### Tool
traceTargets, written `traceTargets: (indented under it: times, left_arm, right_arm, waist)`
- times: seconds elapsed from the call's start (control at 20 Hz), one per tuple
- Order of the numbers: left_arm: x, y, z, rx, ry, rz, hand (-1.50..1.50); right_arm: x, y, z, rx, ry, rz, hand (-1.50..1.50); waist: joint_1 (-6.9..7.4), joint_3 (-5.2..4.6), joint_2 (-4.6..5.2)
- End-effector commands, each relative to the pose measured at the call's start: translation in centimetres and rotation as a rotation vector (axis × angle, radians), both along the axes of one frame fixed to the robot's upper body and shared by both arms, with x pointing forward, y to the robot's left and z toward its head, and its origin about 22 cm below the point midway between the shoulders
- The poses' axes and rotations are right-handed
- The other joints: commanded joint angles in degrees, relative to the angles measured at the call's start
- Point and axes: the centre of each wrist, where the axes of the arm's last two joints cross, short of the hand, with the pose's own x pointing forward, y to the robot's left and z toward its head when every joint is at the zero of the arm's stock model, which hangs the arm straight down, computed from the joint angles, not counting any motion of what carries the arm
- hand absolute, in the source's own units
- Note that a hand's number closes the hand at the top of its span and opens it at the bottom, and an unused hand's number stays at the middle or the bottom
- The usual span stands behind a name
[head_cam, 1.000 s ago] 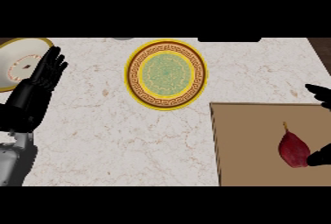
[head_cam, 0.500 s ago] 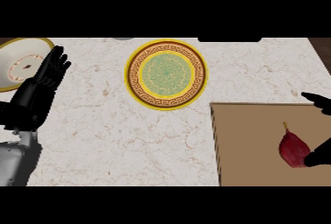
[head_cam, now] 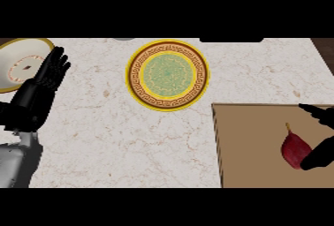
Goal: Pick the pear from the tray and place it in the plate
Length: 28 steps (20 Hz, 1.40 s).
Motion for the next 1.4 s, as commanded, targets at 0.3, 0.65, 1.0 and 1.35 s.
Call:
traceTargets:
  times: [0.3, 0.65, 1.0, 1.35]
  left_arm:
    - [1.5, 0.2, -0.3, 0.005, -0.011, 0.008, 0.00]
    - [-1.6, 0.7, 0.1, 0.006, -0.007, 0.021, 0.00]
    - [0.8, -0.2, 2.1, -0.014, -0.014, -0.003, 0.00]
    - [0.0, -0.5, 1.2, 0.006, -0.011, -0.015, 0.00]
  right_arm:
    - [-1.0, 0.4, -4.7, 0.034, 0.088, 0.029, -1.50]
    - [-1.0, 1.9, -6.0, -0.040, 0.103, 0.018, -1.50]
    - [1.8, 0.7, -5.1, -0.109, -0.207, 0.020, 1.50]
    - [3.2, -3.5, -4.5, -0.415, -0.375, 0.117, 1.50]
  waist:
    - [-0.40, -0.01, 0.02]
    - [-0.06, -0.01, -0.07]
    - [0.21, 0.03, 0.04]
    - [2.20, 0.15, 0.51]
